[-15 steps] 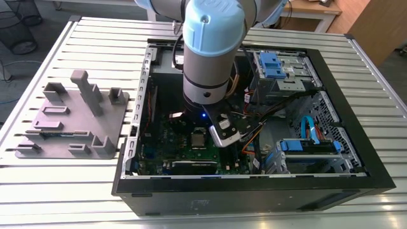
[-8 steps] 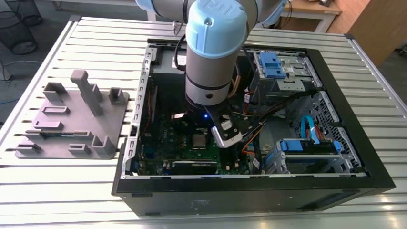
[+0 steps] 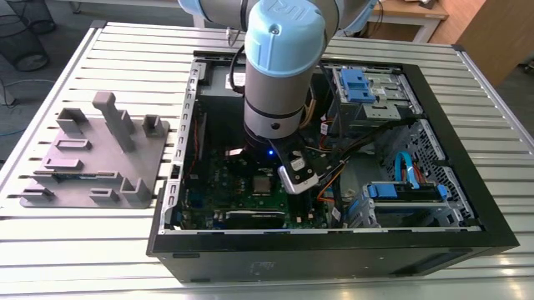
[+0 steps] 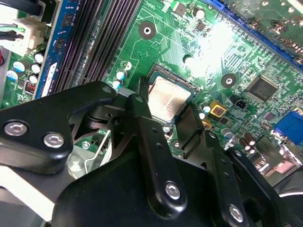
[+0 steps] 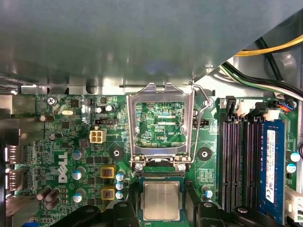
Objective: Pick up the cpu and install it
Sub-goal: 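Place the cpu into insertion slot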
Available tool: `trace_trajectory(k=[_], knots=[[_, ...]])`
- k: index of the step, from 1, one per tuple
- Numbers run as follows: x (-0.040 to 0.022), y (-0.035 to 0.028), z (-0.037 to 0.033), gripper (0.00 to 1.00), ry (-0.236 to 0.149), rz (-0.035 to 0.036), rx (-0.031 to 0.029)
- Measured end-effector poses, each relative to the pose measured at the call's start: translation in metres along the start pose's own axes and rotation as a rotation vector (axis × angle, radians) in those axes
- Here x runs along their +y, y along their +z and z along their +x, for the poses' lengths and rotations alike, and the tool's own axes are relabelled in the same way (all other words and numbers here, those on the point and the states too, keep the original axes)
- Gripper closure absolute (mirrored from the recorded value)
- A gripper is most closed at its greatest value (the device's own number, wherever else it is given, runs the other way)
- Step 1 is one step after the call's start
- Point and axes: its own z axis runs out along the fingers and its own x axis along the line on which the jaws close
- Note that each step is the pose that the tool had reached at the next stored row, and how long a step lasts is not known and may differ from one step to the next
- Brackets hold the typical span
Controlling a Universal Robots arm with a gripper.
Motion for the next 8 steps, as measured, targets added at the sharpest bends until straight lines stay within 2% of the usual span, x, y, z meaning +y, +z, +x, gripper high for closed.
trace_trajectory(k=[8], knots=[[-0.0002,0.0001,0.0002,0.53,0.000,-0.0016,-0.0001]])
